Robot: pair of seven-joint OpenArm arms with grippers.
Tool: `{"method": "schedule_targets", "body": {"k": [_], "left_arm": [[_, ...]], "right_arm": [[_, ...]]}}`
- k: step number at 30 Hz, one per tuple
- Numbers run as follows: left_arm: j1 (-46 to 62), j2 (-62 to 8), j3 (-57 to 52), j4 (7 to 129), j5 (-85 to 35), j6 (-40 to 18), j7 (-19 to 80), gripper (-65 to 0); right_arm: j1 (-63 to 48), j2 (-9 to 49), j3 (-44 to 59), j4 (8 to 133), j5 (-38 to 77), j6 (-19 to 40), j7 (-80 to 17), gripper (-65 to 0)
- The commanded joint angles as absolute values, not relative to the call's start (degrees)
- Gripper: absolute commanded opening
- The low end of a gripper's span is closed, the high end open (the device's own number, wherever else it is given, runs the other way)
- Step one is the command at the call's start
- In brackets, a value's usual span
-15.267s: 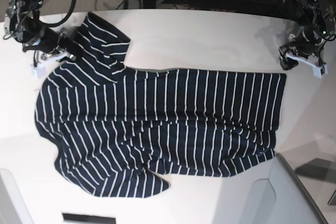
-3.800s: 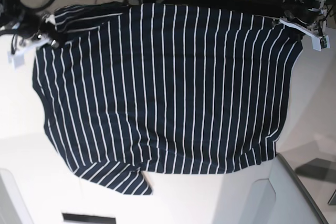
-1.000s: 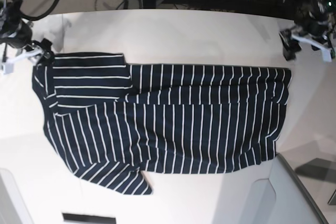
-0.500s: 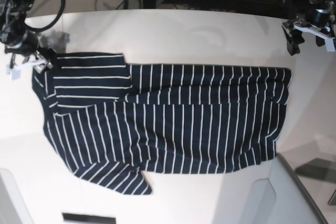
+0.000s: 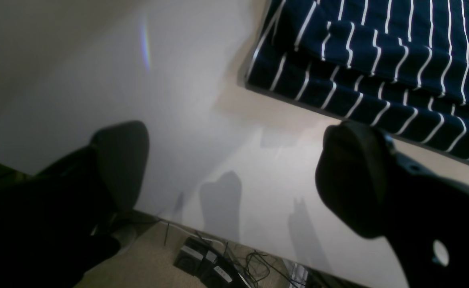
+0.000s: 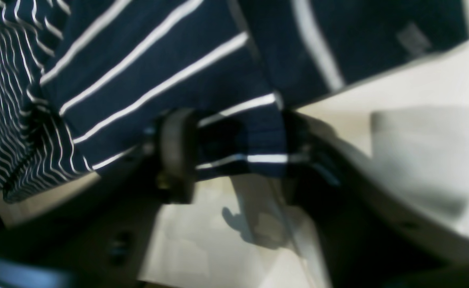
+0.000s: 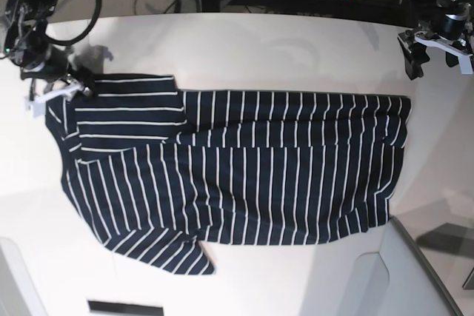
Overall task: Layout the t-shirt on the table in an organized manner, then fold the t-shirt properly
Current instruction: 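Release the shirt and raise both grippers, then grasp the folded shirt side with the right gripper and tug it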
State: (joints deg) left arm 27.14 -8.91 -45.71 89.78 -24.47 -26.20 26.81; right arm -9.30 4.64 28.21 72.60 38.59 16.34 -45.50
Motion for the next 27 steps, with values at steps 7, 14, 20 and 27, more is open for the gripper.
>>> {"method": "schedule_targets", "body": {"k": [7,14,20,27], "left_arm": [[27.4,-9.8,-46.3,90.6,-25.1,-26.3,25.9,0.0],[27.0,-9.7,-45.8,90.6,-25.1,-26.3,25.9,0.0],[26.9,-9.7,-45.8,90.6,-25.1,-26.3,25.9,0.0],[26.9,-9.8,-45.8,87.2,-25.1,-26.3,25.9,0.0]], "right_arm": [[-9.3,5.0,28.6,72.7,37.8,15.9,-48.1,-60.3],[-4.5,5.0,28.2,77.9,37.8,15.6,-54.3,-64.4],[7.3,5.1,28.1,75.6,37.5,15.3,-59.8,-64.4],[22.0,5.1,28.0,60.9,37.5,11.3,-57.8,-64.2]]}}
